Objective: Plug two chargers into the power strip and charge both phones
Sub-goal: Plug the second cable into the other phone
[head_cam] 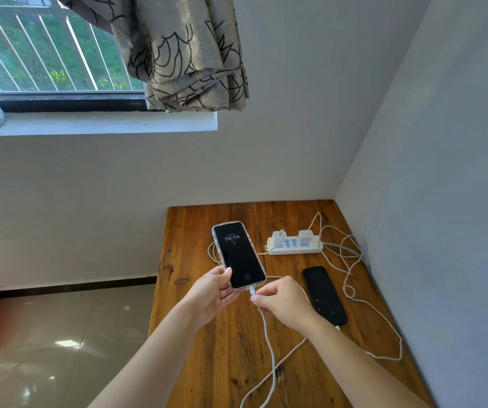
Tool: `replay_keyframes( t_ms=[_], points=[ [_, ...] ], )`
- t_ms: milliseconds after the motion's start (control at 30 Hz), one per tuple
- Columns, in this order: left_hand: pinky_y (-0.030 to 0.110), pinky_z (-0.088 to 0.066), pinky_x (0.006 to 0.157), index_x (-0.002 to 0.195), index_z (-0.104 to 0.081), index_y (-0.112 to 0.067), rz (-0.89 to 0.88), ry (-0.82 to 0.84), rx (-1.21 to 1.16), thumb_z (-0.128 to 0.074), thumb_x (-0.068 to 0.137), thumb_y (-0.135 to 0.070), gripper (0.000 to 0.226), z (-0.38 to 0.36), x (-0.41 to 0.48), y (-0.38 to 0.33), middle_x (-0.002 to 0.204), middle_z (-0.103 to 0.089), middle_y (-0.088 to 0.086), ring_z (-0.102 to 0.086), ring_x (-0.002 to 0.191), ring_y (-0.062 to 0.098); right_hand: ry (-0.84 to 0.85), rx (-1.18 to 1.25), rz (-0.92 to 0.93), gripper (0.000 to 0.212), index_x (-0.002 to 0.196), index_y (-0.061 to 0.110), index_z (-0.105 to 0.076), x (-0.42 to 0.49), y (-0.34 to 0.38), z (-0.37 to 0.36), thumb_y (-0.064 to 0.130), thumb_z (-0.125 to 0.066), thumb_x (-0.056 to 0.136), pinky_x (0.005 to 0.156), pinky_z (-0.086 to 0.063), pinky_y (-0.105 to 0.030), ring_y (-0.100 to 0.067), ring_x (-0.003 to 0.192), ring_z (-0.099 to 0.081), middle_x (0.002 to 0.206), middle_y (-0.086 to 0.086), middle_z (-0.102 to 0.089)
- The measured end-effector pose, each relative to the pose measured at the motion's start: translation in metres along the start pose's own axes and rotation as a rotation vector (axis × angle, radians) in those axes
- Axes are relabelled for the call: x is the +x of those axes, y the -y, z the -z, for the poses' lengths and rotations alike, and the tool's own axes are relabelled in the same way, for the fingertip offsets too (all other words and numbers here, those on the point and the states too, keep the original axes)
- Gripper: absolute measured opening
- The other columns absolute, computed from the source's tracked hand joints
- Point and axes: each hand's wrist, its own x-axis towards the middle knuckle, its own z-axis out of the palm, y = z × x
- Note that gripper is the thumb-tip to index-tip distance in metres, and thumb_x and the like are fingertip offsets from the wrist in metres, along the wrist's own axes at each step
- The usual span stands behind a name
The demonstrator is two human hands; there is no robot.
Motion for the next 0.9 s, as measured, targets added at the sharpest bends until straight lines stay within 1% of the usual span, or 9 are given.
replay_keyframes(
  t_ms=[167, 500, 600, 700, 767, 900],
  points=[
    [0.025, -0.057, 0.063, 0.12, -0.054, -0.008, -0.002, 0.001, 0.012, -0.049, 0.098, -0.014, 0.024, 0.0001, 0.0008, 0.0005, 0.111, -0.071, 0.016, -0.072, 0.095, 0.024, 0.013, 0.001, 0.007, 0.014, 0.071, 0.029, -0.073, 0.0001, -0.0008, 0.0014, 0.027, -0.068, 0.084, 0.054, -0.046, -0.009, 0.0, 0.065, -0.066, 0.064, 0.013, -0.068],
    [0.026, -0.057, 0.064, 0.119, -0.055, -0.009, 0.002, 0.012, 0.015, -0.049, 0.098, -0.014, 0.022, 0.0027, 0.0039, 0.0011, 0.111, -0.071, 0.016, -0.071, 0.097, 0.025, 0.018, -0.027, 0.01, 0.015, 0.071, 0.026, -0.073, 0.0005, -0.0002, 0.002, 0.027, -0.067, 0.085, 0.056, -0.045, -0.011, -0.002, 0.061, -0.064, 0.062, 0.012, -0.067],
    [0.026, -0.057, 0.063, 0.118, -0.054, -0.01, 0.021, 0.011, 0.01, -0.049, 0.098, -0.015, 0.022, 0.0035, 0.0055, 0.0003, 0.11, -0.071, 0.015, -0.072, 0.095, 0.024, 0.011, -0.028, -0.001, 0.014, 0.071, 0.026, -0.073, 0.0012, 0.0001, 0.0014, 0.028, -0.068, 0.085, 0.056, -0.045, -0.011, -0.003, 0.061, -0.064, 0.062, 0.014, -0.066],
    [0.026, -0.058, 0.063, 0.119, -0.055, -0.01, 0.038, 0.022, -0.001, -0.049, 0.098, -0.015, 0.022, 0.0046, 0.007, -0.0009, 0.108, -0.072, 0.015, -0.072, 0.093, 0.023, 0.014, -0.028, -0.009, 0.017, 0.068, 0.029, -0.072, 0.0017, 0.0012, 0.0013, 0.028, -0.068, 0.084, 0.055, -0.044, -0.01, 0.002, 0.06, -0.064, 0.059, 0.015, -0.066],
    [0.026, -0.058, 0.065, 0.119, -0.055, -0.01, 0.044, 0.028, -0.009, -0.049, 0.098, -0.014, 0.022, 0.0058, 0.0078, -0.0009, 0.109, -0.072, 0.015, -0.071, 0.096, 0.023, 0.013, -0.026, -0.014, 0.02, 0.064, 0.031, -0.07, 0.0016, 0.0015, 0.0012, 0.028, -0.068, 0.084, 0.055, -0.043, -0.01, 0.004, 0.06, -0.063, 0.057, 0.016, -0.065],
    [0.026, -0.059, 0.066, 0.119, -0.054, -0.01, 0.049, 0.041, -0.018, -0.05, 0.097, -0.014, 0.023, 0.0071, 0.0089, -0.0004, 0.108, -0.072, 0.015, -0.071, 0.098, 0.024, 0.012, -0.025, -0.021, 0.022, 0.062, 0.028, -0.071, 0.0022, 0.0011, 0.0011, 0.028, -0.068, 0.083, 0.058, -0.045, -0.013, 0.002, 0.06, -0.063, 0.055, 0.014, -0.066]
  ],
)
